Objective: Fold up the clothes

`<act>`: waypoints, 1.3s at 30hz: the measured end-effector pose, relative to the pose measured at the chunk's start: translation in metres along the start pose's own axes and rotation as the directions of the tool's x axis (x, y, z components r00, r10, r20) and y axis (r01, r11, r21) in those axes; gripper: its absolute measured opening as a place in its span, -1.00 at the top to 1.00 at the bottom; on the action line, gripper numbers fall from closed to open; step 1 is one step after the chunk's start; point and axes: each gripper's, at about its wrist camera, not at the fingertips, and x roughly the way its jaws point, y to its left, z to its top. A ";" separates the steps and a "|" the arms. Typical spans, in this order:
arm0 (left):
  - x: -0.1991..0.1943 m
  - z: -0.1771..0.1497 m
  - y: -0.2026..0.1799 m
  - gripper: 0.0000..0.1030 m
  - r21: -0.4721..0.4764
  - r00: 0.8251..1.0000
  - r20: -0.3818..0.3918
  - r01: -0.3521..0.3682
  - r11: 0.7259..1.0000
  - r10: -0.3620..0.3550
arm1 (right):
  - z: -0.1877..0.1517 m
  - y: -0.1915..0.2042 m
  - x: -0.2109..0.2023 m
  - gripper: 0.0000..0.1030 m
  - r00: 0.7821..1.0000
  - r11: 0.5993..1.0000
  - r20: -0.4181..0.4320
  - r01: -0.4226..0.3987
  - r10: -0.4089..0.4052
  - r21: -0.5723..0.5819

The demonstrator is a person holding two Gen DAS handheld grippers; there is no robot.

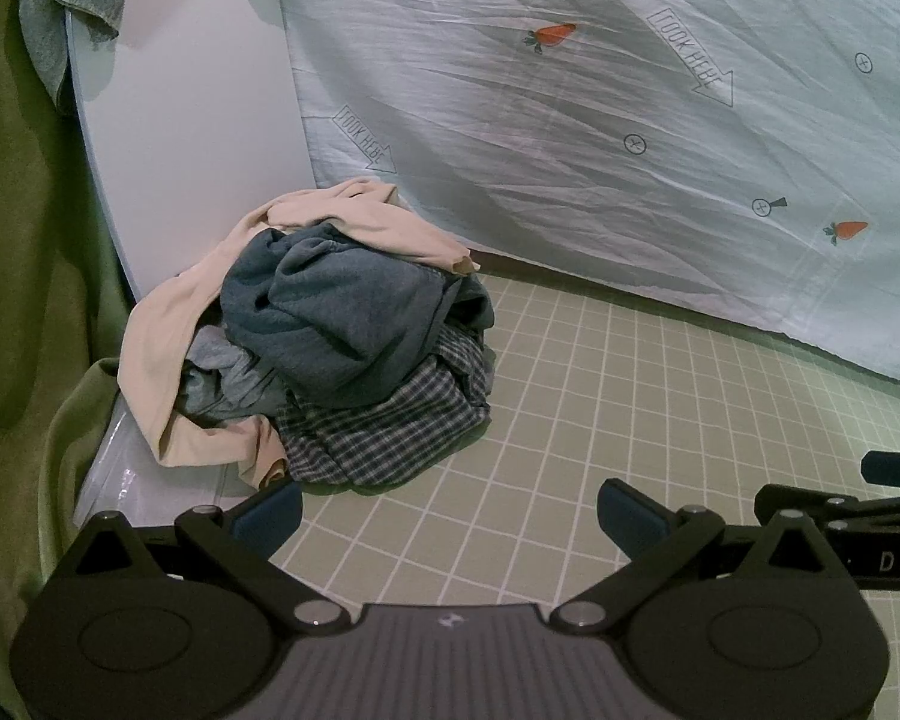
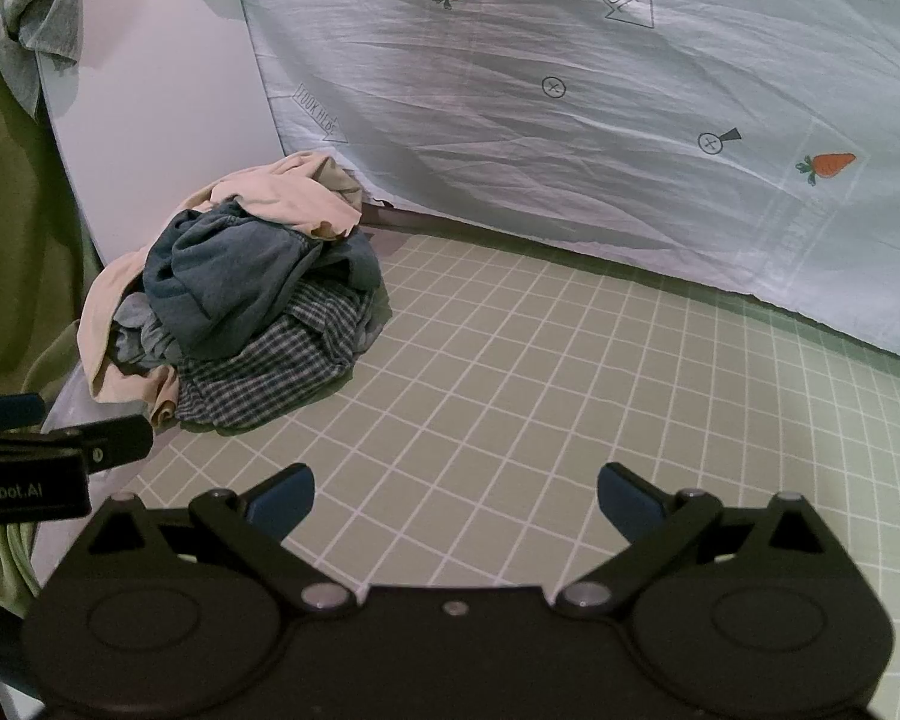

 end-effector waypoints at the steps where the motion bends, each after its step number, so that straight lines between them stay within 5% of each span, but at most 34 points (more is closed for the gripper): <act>1: 0.000 0.000 0.000 -1.00 -0.001 1.000 0.000 0.001 1.000 -0.001 | 0.000 0.000 0.000 -0.98 1.000 1.000 0.000 0.001 -0.001 0.000; 24: 0.014 0.006 0.012 -1.00 -0.031 1.000 -0.031 0.001 1.000 -0.002 | 0.009 0.010 0.017 -0.98 0.999 1.000 -0.033 -0.003 0.002 -0.024; 39: 0.078 0.071 0.075 -1.00 -0.111 0.998 -0.030 -0.055 0.992 0.052 | 0.084 0.043 0.092 -0.98 1.000 0.995 -0.004 -0.028 0.028 -0.097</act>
